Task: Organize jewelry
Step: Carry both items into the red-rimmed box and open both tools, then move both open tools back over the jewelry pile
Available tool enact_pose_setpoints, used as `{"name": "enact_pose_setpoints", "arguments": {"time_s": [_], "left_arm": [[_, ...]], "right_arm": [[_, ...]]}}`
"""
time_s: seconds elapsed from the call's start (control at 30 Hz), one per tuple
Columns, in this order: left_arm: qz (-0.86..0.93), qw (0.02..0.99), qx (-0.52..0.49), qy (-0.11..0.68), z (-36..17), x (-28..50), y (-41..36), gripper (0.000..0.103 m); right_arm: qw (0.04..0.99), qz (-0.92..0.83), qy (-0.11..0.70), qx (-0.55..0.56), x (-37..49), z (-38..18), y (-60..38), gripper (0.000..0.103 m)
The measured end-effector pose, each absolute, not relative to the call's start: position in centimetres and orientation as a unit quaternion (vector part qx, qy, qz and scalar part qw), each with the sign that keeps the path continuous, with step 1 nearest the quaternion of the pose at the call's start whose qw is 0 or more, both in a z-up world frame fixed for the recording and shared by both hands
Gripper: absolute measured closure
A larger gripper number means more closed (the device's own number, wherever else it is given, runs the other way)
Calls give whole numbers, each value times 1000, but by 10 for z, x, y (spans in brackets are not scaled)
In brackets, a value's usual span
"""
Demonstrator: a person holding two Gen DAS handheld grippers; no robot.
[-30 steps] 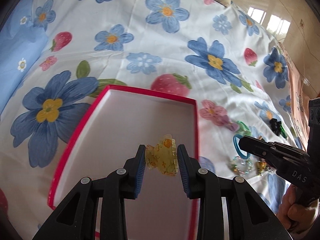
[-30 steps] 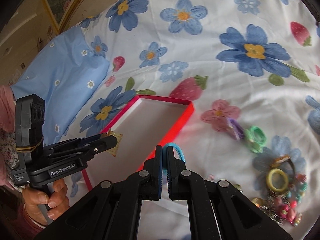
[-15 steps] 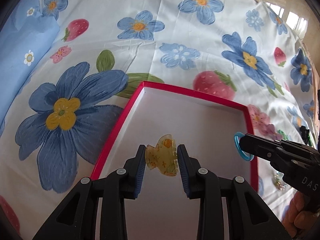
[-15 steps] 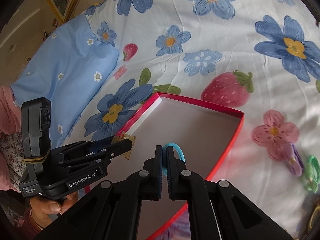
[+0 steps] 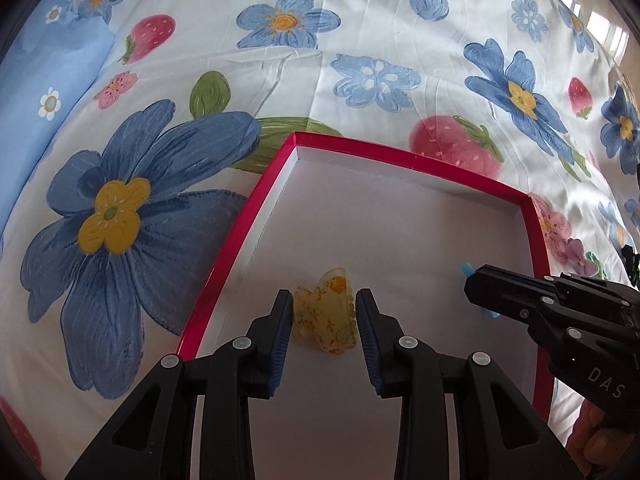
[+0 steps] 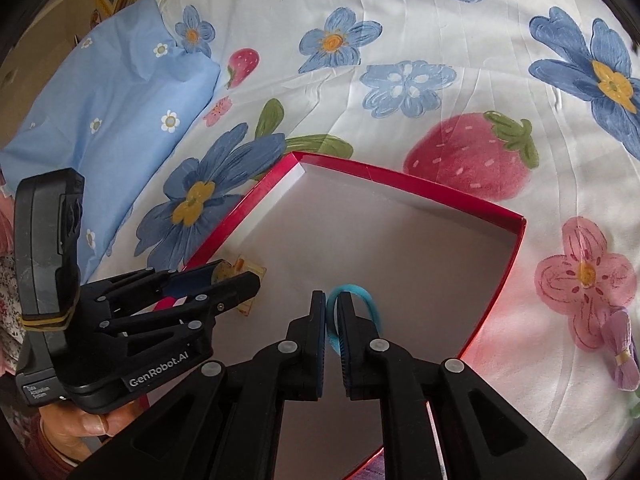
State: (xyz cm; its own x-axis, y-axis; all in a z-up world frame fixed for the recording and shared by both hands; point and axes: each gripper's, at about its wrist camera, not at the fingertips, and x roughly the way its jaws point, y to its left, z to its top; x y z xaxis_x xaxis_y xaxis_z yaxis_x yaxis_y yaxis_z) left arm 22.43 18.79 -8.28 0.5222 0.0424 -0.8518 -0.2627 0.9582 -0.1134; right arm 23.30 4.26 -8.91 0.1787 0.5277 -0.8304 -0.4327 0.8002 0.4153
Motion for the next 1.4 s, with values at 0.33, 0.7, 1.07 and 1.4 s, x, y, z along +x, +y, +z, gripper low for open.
{"name": "enact_pose_setpoints", "arguments": {"time_s": [0.33,0.7,1.07,1.4], "left_arm": [[105,869,-119,468,-66,200,184,58],[72,887,-143,432,-25,151,146,49],[-6,895,-123,429,-6,137,74,43],[-34,897,-112,426,3,137,44,42]], "right_arm": [[777,316,540,72,228,-68,26,68],[817,263,502,104,193,-23,-60,65],[843,159,501,114,157,-14,-173,60],[863,125,478,107,139,5,-214,51]]}}
